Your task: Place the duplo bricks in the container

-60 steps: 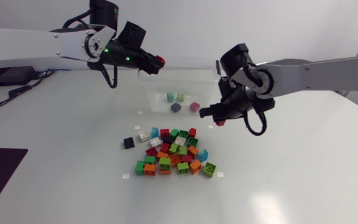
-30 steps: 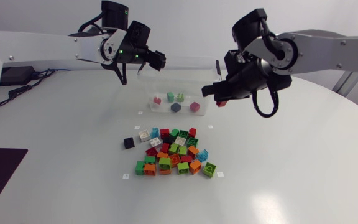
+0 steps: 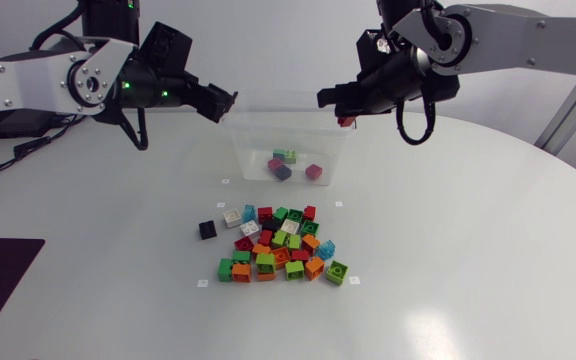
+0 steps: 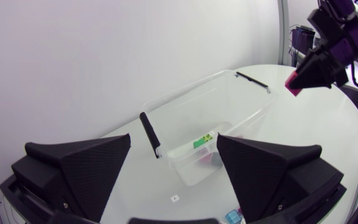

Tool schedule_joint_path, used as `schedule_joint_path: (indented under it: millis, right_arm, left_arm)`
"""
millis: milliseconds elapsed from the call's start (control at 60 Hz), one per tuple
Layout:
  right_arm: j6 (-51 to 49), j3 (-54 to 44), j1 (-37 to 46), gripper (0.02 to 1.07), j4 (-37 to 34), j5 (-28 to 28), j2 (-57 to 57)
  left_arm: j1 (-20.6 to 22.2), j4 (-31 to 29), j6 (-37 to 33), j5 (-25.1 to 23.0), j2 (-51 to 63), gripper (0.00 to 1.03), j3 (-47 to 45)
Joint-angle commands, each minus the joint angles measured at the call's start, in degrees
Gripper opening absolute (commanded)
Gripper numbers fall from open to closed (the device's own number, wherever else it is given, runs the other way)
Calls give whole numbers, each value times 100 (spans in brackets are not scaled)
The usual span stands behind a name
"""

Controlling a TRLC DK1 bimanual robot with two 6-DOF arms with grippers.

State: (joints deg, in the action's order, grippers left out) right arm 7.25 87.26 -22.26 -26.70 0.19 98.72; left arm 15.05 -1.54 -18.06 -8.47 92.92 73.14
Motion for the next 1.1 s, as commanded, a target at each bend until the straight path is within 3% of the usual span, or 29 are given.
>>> schedule_joint_path:
  millis: [0, 650, 950, 983, 1033, 1050, 1083]
  right_arm:
    - [-57, 256, 29, 34, 139, -27, 280]
    - [-276, 1372, 64, 34, 850, 175, 1589]
    - [-435, 2163, 55, 36, 930, 342, 2266]
    - [-452, 2278, 46, 39, 903, 368, 2354]
    - [-461, 2383, 46, 53, 859, 403, 2433]
    - [-461, 2401, 46, 69, 859, 447, 2433]
    - [-461, 2427, 38, 85, 842, 482, 2433]
  left_arm:
    - [-37, -92, -303, 21, -213, 98, -485]
    - [-310, -1287, -1630, -111, -29, 98, -1259]
    - [-424, -1903, -2623, -217, 542, 98, -1294]
    - [-441, -1982, -2711, -243, 613, 98, -1276]
    - [-450, -2122, -2861, -269, 683, 98, -1241]
    - [-450, -2272, -2975, -287, 745, 98, -1206]
    - [-450, -2377, -3054, -296, 789, 98, -1171]
